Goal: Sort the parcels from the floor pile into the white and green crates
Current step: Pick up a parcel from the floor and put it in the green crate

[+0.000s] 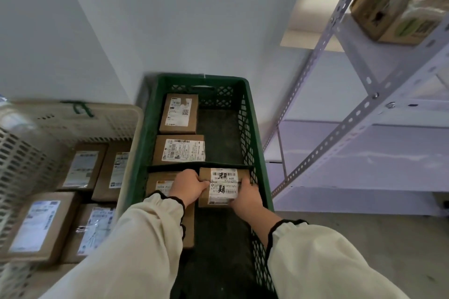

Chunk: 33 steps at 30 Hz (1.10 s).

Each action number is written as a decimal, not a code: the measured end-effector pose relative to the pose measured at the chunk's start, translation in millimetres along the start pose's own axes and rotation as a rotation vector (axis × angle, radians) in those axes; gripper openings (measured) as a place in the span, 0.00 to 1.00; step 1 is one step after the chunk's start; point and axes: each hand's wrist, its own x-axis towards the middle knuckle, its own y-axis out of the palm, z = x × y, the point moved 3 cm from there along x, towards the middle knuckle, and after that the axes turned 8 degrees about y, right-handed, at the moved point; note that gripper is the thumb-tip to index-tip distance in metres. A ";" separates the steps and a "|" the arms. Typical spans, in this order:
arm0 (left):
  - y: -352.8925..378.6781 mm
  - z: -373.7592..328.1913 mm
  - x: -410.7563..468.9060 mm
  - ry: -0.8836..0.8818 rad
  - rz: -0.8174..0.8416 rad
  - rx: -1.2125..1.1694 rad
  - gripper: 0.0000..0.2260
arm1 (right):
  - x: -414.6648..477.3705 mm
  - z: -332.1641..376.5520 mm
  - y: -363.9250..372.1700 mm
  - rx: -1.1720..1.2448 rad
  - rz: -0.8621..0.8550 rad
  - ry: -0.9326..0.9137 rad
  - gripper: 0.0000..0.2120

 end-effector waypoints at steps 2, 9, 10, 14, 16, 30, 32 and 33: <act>1.1 0.6 4.0 0.019 -0.037 0.033 0.10 | 4.8 -1.3 5.8 -0.017 -0.012 -0.007 0.29; 8.9 7.4 9.3 0.070 -0.129 0.132 0.11 | 16.3 -7.3 26.5 0.031 0.027 -0.013 0.33; 10.6 8.2 9.1 0.085 -0.139 0.161 0.12 | 17.1 -8.8 28.1 0.067 0.025 -0.014 0.33; 16.3 13.8 6.7 0.146 -0.208 0.292 0.15 | 21.4 -11.3 32.9 0.031 0.013 0.016 0.31; 20.4 16.4 6.1 0.169 -0.209 0.374 0.14 | 22.5 -11.2 34.9 0.015 0.007 -0.012 0.28; 8.5 7.1 7.2 0.169 -0.146 0.291 0.19 | 13.3 16.1 4.9 -0.249 -0.025 -0.008 0.33; -9.8 5.9 2.8 0.191 -0.137 0.206 0.20 | 2.3 27.4 -13.9 -0.259 -0.049 -0.052 0.32; -21.5 5.6 -0.1 0.188 -0.128 0.156 0.19 | -4.5 33.0 -25.0 -0.267 -0.058 -0.087 0.29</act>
